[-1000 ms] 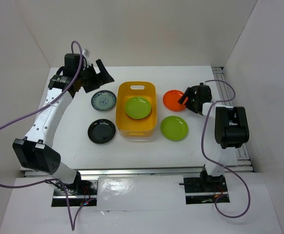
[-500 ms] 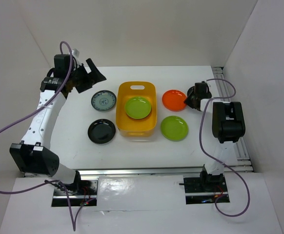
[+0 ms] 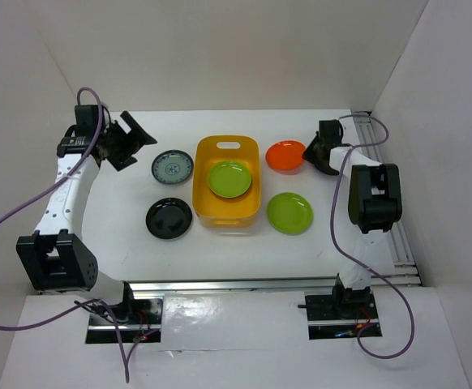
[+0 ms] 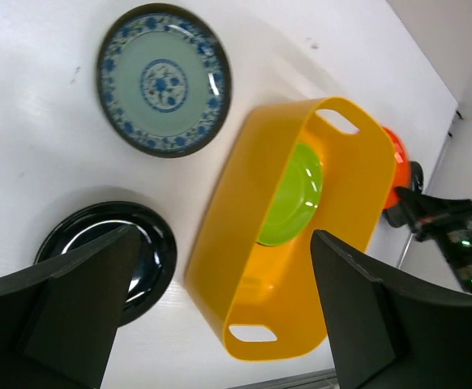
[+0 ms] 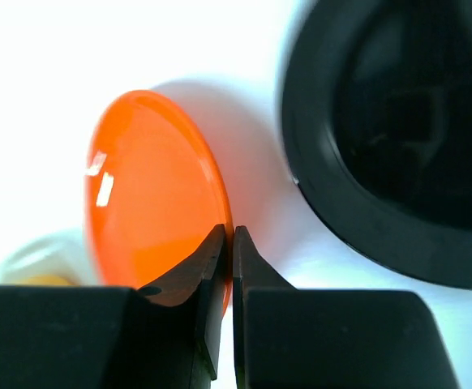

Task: Place the plates into the plastic bin on the countertop

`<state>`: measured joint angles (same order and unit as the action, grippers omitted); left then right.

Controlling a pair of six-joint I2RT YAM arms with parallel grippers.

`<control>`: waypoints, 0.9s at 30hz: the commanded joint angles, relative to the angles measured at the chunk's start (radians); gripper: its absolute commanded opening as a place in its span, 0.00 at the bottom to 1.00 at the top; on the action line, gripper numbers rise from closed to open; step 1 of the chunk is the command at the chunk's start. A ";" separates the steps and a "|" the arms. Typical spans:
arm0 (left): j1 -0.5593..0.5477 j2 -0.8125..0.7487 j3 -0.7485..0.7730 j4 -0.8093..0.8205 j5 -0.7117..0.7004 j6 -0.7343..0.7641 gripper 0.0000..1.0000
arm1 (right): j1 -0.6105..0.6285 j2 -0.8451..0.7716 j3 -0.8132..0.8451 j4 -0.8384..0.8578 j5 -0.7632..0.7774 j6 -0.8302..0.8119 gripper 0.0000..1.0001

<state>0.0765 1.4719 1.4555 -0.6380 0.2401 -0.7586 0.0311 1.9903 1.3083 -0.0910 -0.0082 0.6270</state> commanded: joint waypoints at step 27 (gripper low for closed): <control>0.106 0.445 0.009 0.161 -0.005 0.062 1.00 | 0.392 -0.160 0.405 -0.335 -0.073 -0.388 0.00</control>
<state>0.1799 1.8801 1.4006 -0.5213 0.2371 -0.7307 0.4179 1.8870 1.7309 -0.3893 -0.0929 0.2920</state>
